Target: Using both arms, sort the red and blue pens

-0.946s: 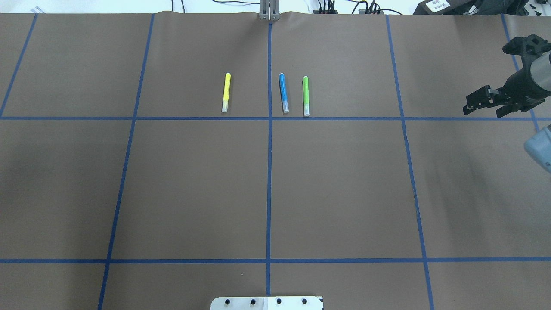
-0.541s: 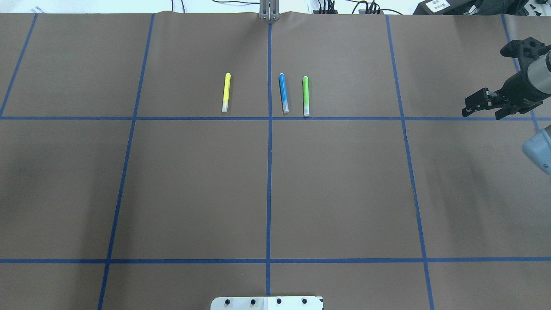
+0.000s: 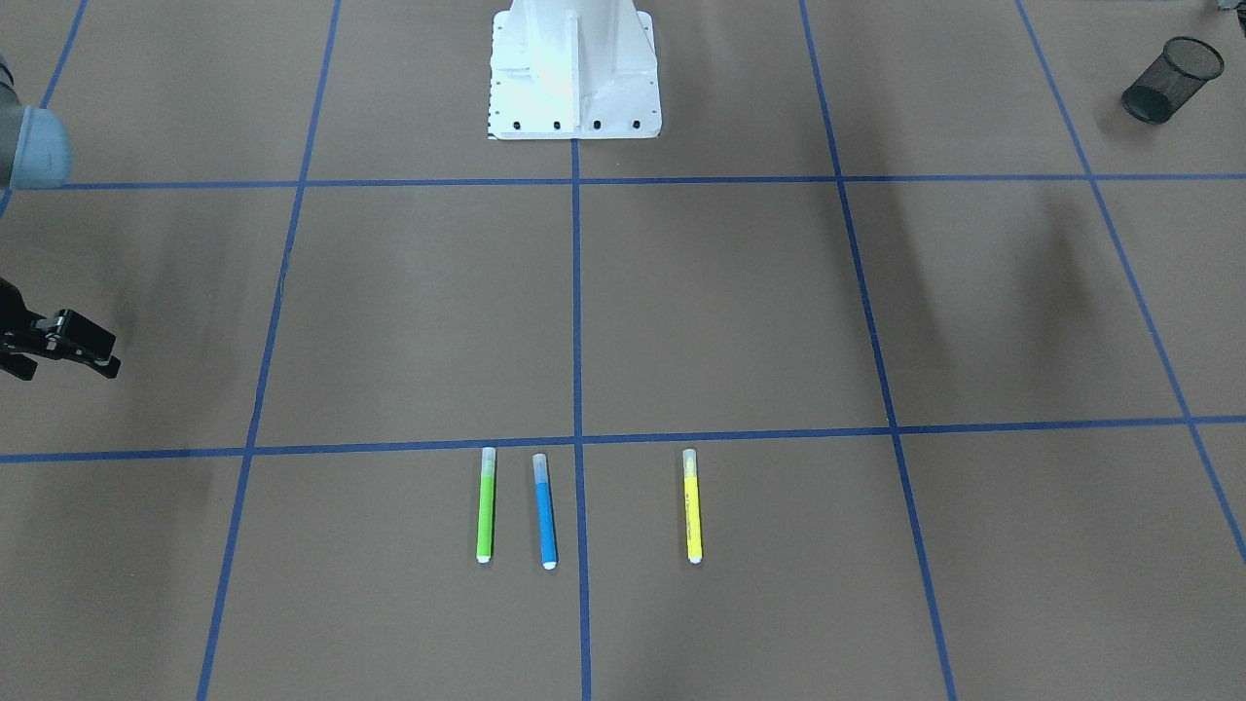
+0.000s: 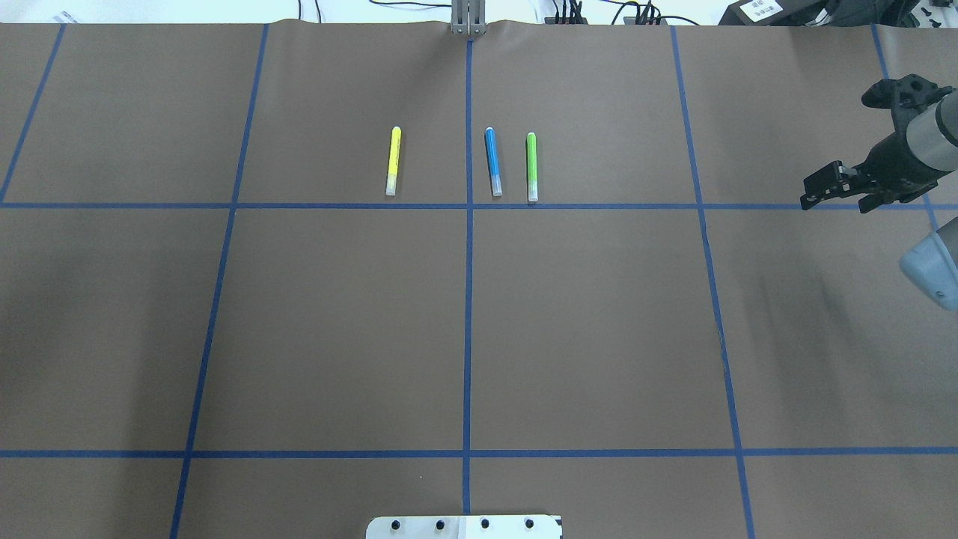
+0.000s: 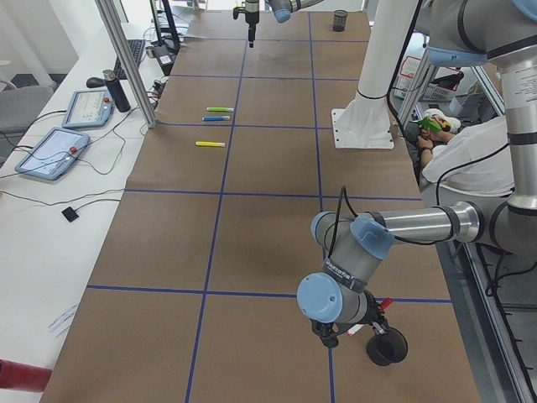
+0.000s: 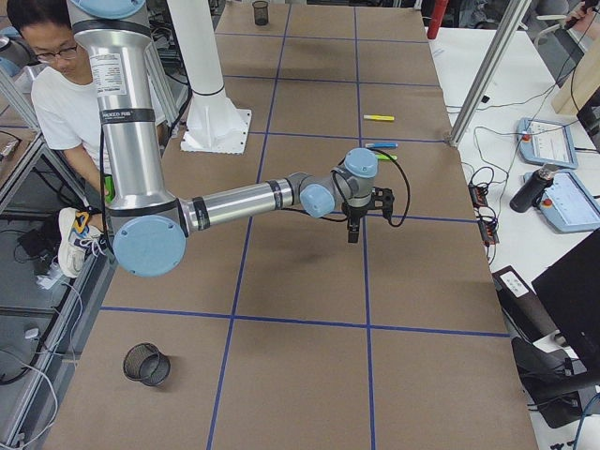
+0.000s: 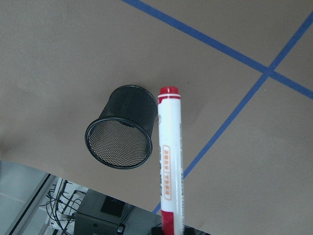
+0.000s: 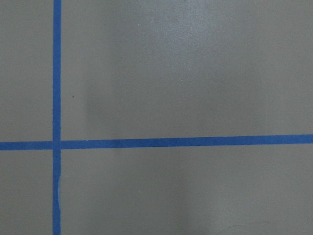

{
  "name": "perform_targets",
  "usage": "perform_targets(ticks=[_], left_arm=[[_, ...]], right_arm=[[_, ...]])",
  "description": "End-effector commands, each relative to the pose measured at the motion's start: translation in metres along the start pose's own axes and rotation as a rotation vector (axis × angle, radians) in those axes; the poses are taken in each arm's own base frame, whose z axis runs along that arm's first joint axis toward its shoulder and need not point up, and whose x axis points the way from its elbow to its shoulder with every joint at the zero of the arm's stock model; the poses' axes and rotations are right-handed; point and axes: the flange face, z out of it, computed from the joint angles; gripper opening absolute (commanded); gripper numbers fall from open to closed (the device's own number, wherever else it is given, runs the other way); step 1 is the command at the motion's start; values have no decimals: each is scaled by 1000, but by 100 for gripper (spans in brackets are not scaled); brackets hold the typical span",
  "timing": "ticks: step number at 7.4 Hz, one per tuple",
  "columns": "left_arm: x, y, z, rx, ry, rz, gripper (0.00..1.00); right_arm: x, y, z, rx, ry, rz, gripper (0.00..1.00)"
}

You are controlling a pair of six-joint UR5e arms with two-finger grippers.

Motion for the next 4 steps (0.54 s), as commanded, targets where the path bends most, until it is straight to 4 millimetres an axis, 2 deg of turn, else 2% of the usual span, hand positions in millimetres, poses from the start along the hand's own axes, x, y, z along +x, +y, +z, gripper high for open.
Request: perform_targets(ticks=[1,3,4], left_arm=[[-10,9,16,-111,44,-84,0],[-19,19,20,-163,97,-149,0],[-29,14,29,-192,119,-175,0]], right_arm=[[3,0,6,-9,7,4,100],[1,2,13,-19,11,1,100],[0,3,13,-21,10,-1,100]])
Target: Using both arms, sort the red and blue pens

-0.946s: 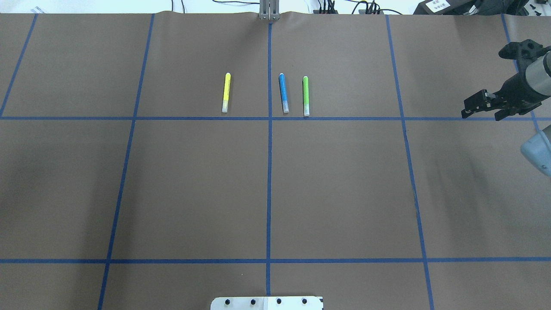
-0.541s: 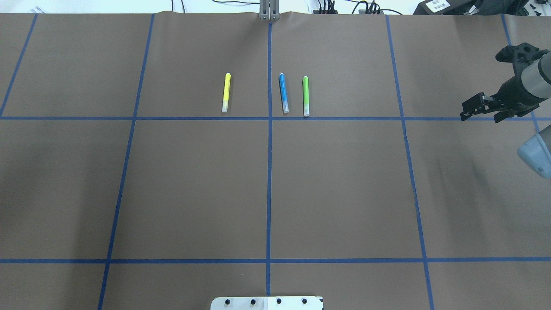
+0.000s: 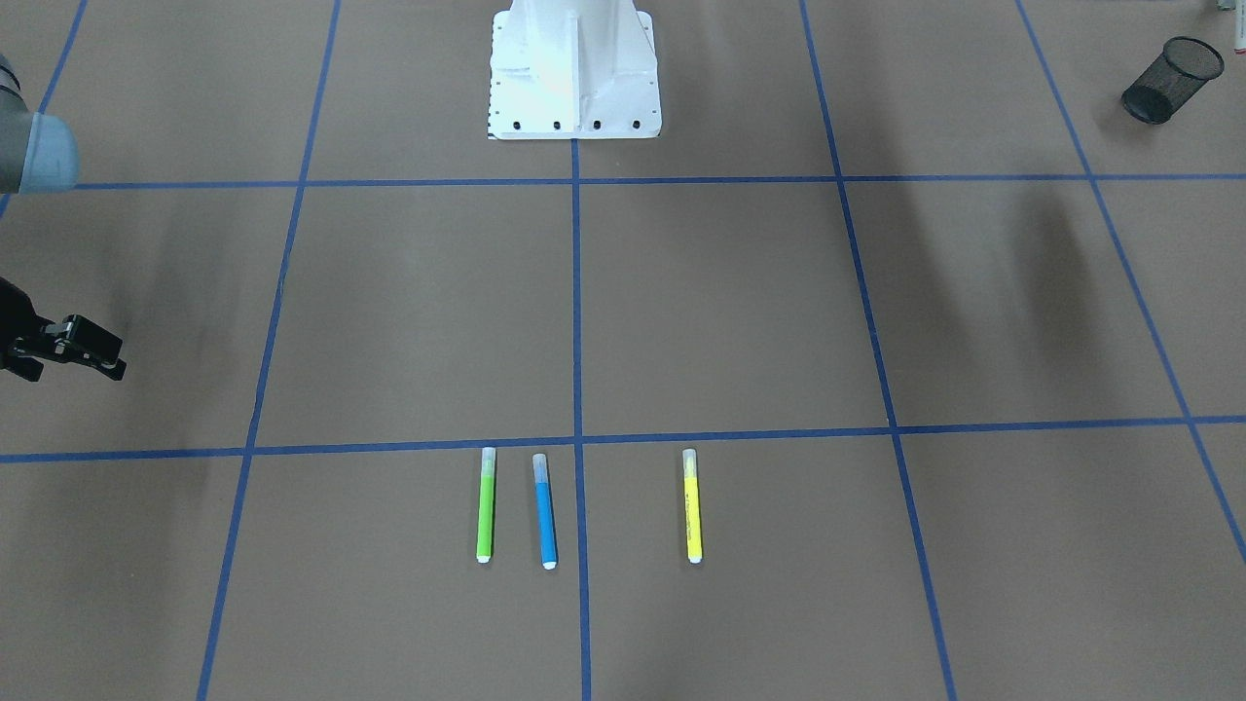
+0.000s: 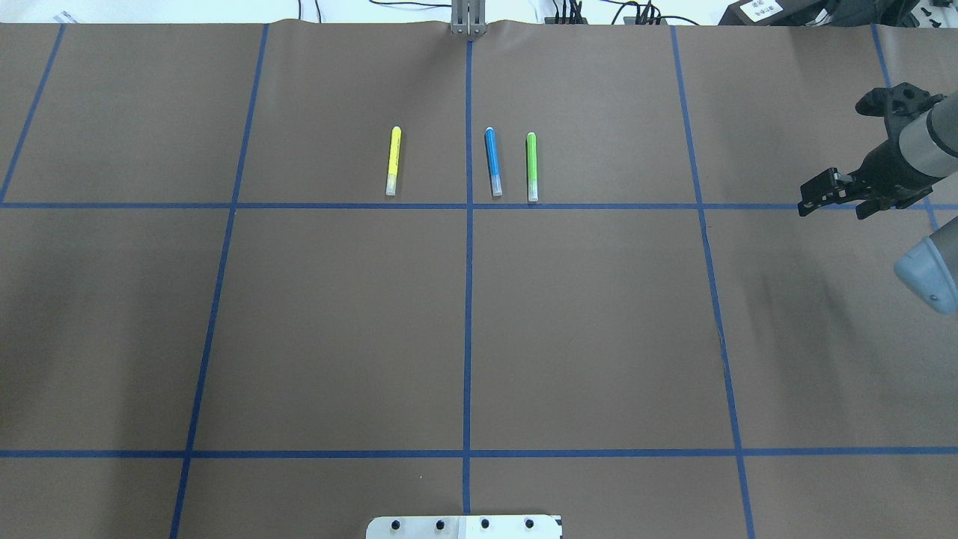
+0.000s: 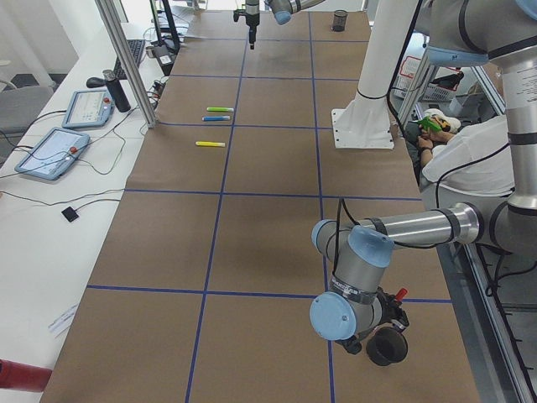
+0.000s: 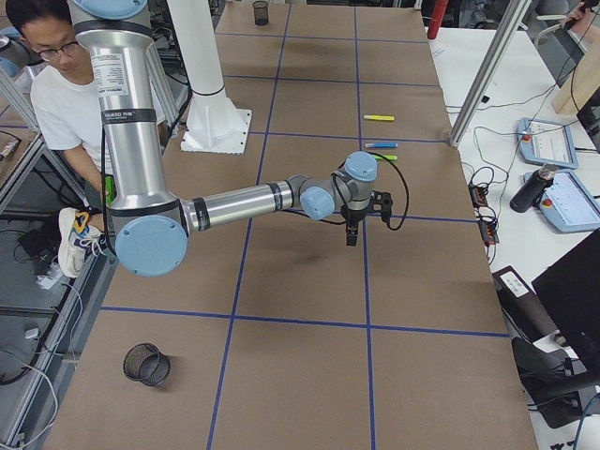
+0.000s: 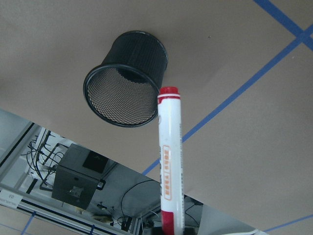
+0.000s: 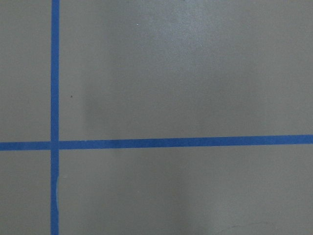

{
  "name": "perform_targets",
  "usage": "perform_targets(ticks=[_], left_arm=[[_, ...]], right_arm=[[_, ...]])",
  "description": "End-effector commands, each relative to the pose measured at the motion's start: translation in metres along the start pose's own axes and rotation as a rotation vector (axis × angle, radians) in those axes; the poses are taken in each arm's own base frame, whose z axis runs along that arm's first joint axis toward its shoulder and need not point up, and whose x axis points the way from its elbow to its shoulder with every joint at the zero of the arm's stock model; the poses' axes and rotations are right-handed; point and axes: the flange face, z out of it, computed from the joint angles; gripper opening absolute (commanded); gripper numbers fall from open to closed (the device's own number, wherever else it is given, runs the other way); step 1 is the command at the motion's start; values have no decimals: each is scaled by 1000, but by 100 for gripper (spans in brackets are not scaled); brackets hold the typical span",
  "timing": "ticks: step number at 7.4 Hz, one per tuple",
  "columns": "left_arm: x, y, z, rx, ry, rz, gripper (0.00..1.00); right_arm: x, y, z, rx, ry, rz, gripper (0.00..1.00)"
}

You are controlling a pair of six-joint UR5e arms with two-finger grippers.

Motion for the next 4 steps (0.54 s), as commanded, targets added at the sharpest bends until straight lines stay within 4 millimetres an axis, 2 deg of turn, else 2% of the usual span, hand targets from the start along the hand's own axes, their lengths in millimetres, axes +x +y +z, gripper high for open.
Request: perform_targets(ticks=[1,3,4], left_arm=[[-17,-20,7,-71,44,-62,0],[-30,-39,13,-126,70,-104,0],[-32,-37,17,-150,81,-115,0]], right_arm=[[-1,0,2,-3,1,-2,100],[-3,1,1,-2,-1,-5,100],[-2,1,2,-4,1,-3,100]])
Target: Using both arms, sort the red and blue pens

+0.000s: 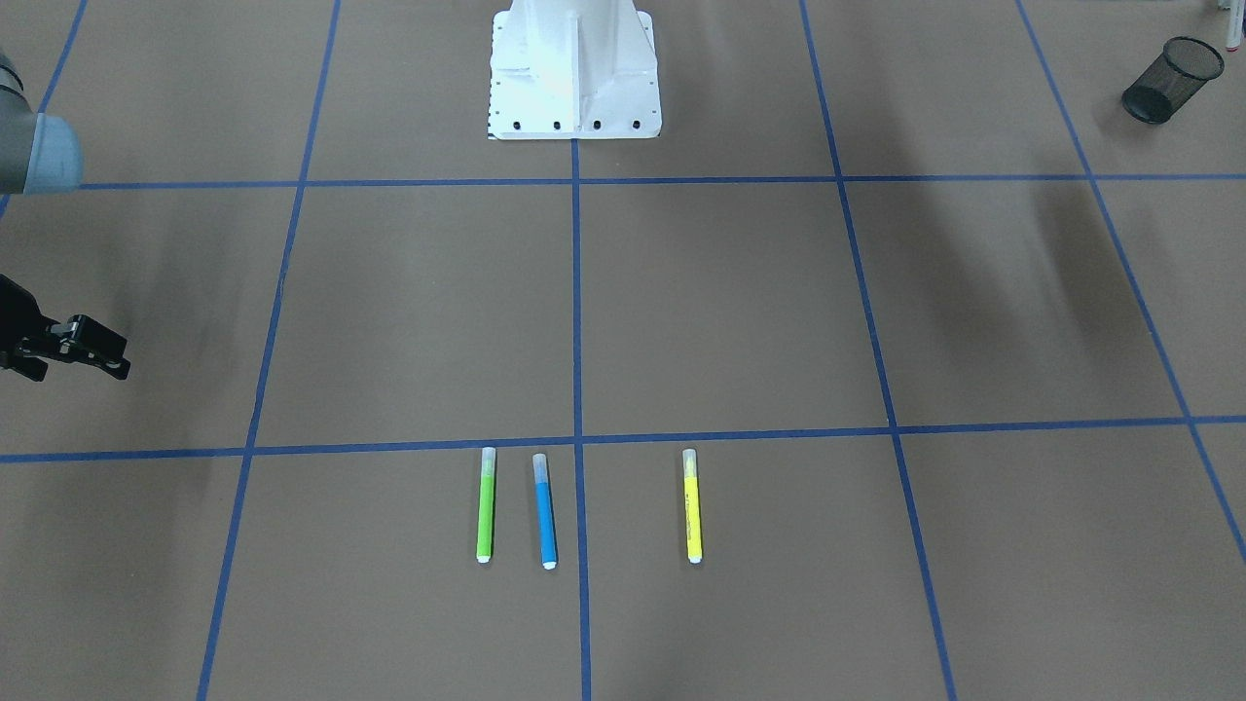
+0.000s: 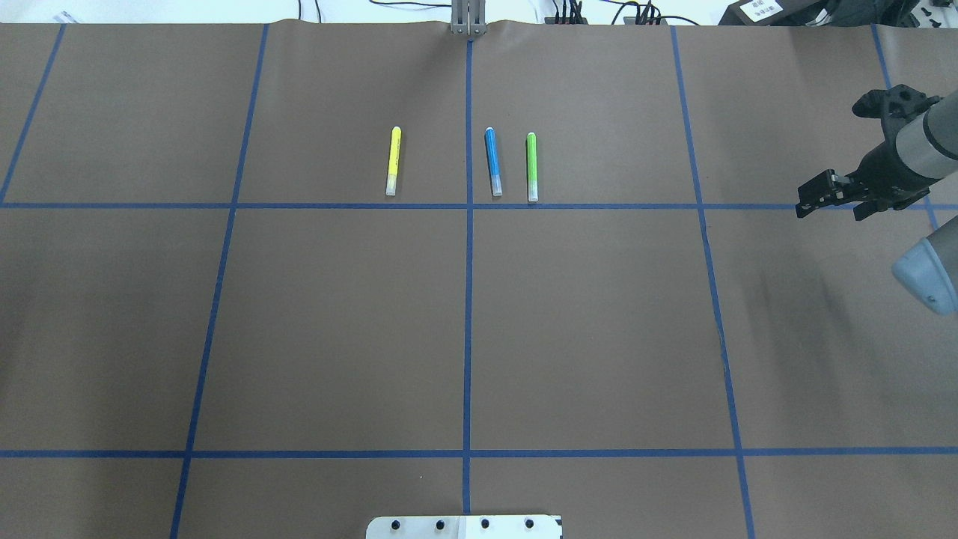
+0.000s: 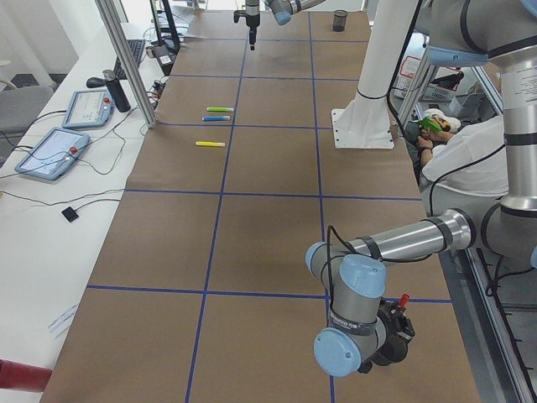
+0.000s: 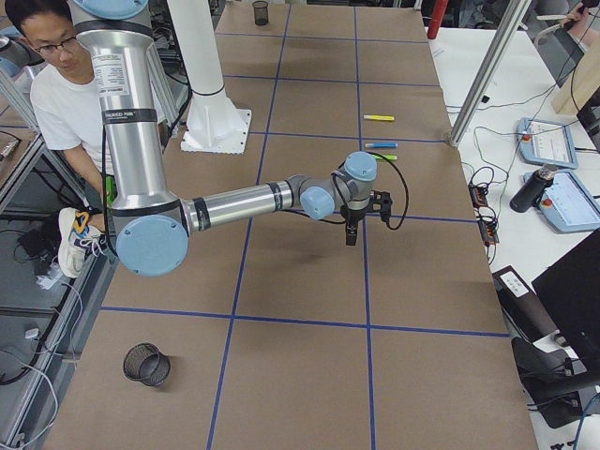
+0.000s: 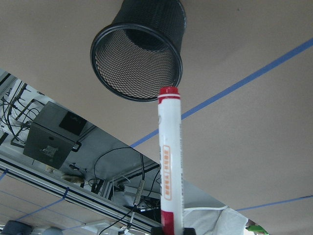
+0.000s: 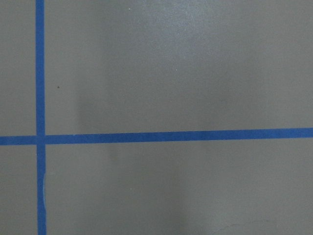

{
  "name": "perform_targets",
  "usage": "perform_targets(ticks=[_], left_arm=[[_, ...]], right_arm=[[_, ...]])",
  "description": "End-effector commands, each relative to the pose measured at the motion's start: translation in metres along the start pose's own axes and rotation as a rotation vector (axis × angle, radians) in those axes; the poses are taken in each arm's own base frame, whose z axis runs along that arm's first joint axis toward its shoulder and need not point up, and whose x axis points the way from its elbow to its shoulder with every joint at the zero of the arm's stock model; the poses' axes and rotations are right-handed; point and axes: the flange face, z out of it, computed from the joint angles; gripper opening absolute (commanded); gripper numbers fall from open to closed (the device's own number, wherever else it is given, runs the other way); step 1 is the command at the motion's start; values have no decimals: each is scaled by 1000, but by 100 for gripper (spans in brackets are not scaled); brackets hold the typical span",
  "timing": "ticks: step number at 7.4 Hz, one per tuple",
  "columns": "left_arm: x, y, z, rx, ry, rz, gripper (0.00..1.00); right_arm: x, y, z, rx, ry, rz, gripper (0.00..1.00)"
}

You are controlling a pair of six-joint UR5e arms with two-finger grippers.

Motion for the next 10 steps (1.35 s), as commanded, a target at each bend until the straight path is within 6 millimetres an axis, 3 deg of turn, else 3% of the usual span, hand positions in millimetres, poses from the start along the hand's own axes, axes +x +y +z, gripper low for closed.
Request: perform_targets(ticks=[1,7,10], left_arm=[[-12,-12,10,-60,24,-34,0],[-42,-54,37,-117,91,-70,0],[-48,-61,44,-121,116,-81,0]], right_arm=[[0,0,0,1,0,1,100],[-3,2,5,-9,1,-7,100],[-4,3,8,-13,4,-8,100]])
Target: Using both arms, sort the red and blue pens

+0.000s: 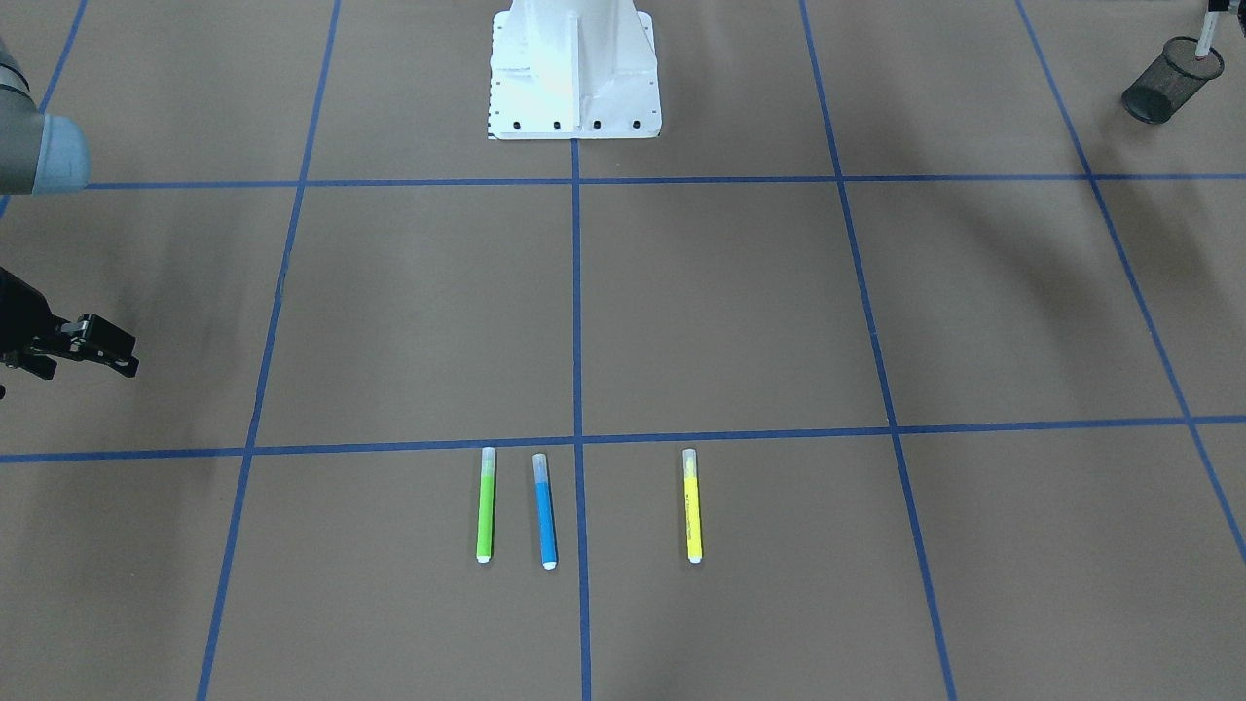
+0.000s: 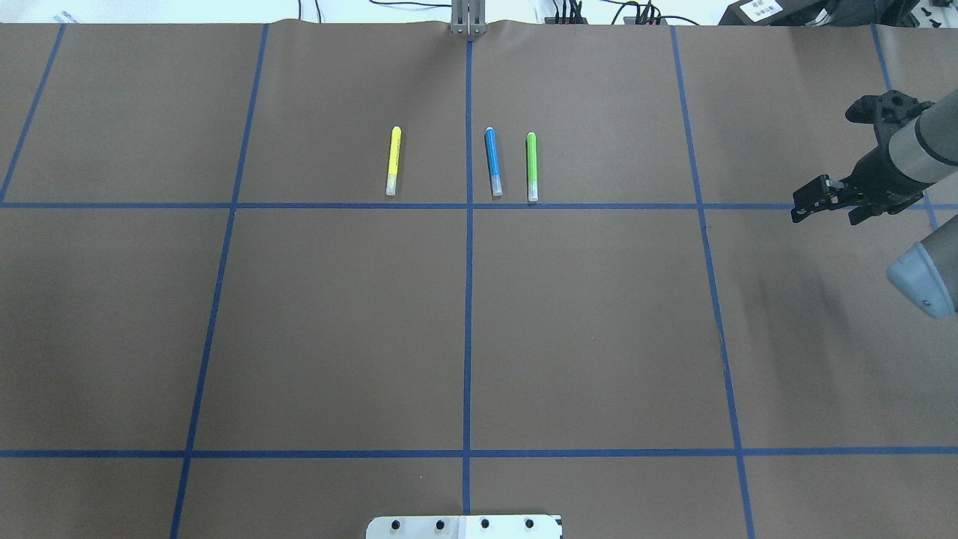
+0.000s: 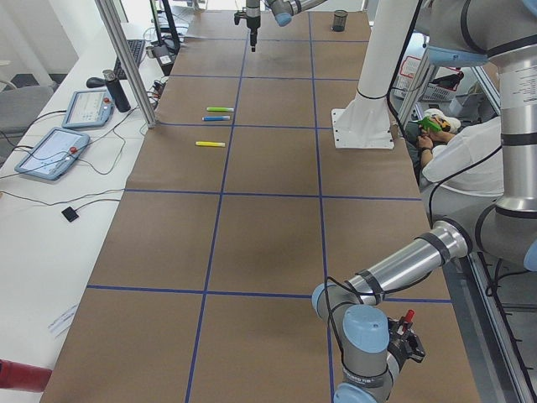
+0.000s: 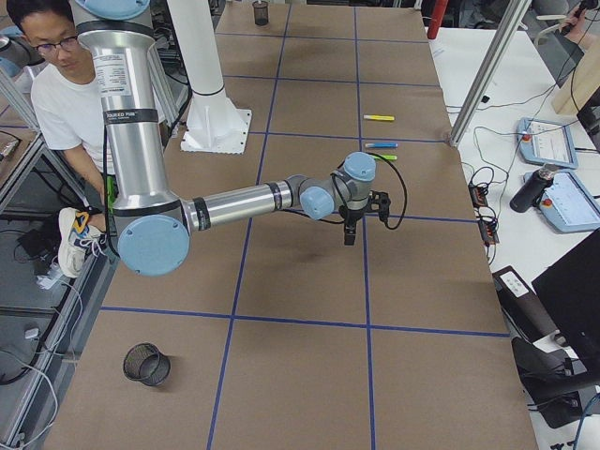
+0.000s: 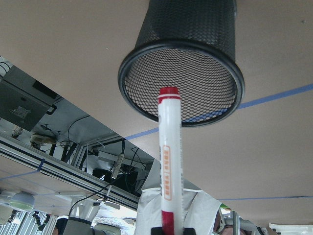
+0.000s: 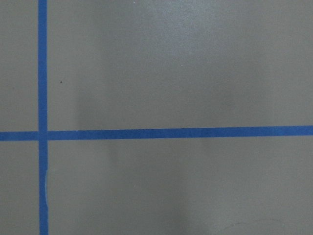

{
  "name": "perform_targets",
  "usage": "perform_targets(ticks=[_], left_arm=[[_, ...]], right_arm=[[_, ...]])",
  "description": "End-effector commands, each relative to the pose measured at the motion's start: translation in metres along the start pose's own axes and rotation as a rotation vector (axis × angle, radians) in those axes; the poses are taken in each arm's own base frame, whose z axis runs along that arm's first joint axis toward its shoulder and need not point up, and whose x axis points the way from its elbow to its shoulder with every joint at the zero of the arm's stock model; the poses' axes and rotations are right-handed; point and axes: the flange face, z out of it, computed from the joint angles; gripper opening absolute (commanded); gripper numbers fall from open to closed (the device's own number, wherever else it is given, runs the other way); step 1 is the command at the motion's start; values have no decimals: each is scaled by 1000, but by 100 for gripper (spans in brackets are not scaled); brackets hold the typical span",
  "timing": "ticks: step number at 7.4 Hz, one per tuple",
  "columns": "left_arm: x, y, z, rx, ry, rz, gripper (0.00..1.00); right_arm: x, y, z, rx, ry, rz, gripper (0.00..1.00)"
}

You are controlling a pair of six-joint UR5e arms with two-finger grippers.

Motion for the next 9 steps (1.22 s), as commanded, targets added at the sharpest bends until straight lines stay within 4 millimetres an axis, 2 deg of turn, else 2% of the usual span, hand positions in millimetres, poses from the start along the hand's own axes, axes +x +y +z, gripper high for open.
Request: perform_targets(ticks=[1,4,5,6,7,9], left_arm=[[-2,-6,2,0,27,-8,1],[-1,-23,-4,28,35,10,2],[-5,-30,-2,31,35,12,13],[-5,-32,-1,38,59,11,13],[-6,-34,1,35,64,7,97],[-6,-35,0,46,67,16,100]], right_arm=[[0,0,2,-3,2,0,100],[-7,-5,6,-5,3,29,100],[-8,-4,7,-6,3,28,100],[-7,-4,7,-7,4,29,100],[-7,-4,7,-5,6,29,100],[-8,-4,7,-5,5,29,100]])
